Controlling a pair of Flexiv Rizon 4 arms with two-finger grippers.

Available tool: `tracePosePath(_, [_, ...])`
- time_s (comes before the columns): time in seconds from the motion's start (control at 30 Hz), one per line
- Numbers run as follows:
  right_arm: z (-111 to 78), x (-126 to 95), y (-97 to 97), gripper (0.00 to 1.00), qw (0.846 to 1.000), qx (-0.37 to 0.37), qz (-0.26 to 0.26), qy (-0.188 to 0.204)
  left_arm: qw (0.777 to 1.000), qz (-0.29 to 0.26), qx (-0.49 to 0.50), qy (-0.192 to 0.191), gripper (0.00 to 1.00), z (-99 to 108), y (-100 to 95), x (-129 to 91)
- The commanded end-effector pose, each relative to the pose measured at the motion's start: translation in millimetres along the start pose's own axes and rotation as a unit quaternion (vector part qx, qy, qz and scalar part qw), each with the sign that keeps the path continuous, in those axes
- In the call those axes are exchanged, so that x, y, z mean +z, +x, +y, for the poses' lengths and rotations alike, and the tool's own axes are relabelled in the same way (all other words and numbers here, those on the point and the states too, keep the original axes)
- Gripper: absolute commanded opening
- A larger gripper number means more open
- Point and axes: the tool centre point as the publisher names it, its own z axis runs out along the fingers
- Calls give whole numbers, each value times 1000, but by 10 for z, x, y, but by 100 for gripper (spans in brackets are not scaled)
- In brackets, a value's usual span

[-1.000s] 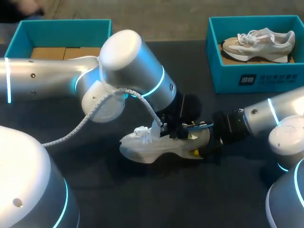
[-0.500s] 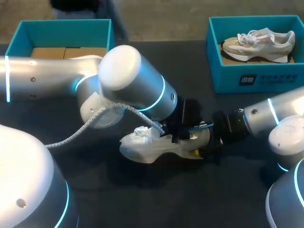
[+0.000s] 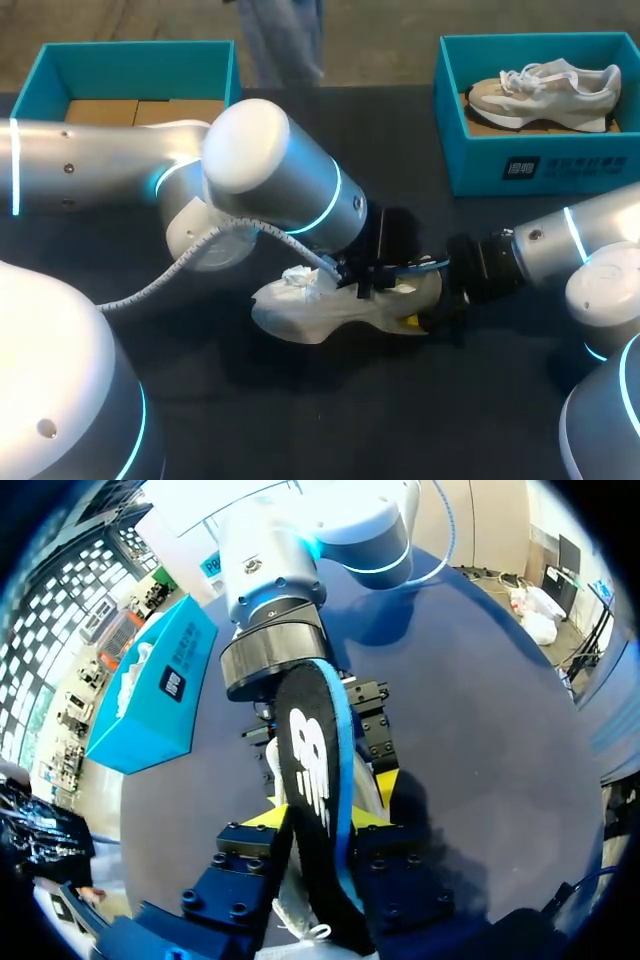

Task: Take the shoe out of the shoebox, open the shoe tongue, remove and reinsert the insole, then place the shoe into the shoebox

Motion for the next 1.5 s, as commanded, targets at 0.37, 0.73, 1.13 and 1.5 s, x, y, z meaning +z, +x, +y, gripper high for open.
tracePosePath(0.37, [1,2,11,0,1000,0,-1,2,1000,20,2,17,0,-35,-10,-74])
tracePosePath(0.73, [1,2,11,0,1000,0,-1,2,997,53,-13,55,0,-348,-106,-397])
tracePosePath(1.13, [1,2,11,0,1000,0,-1,2,985,132,-17,106,0,-653,-190,-733])
tracePosePath(1.5, [1,2,11,0,1000,0,-1,2,968,195,10,157,0,-912,-256,-1161])
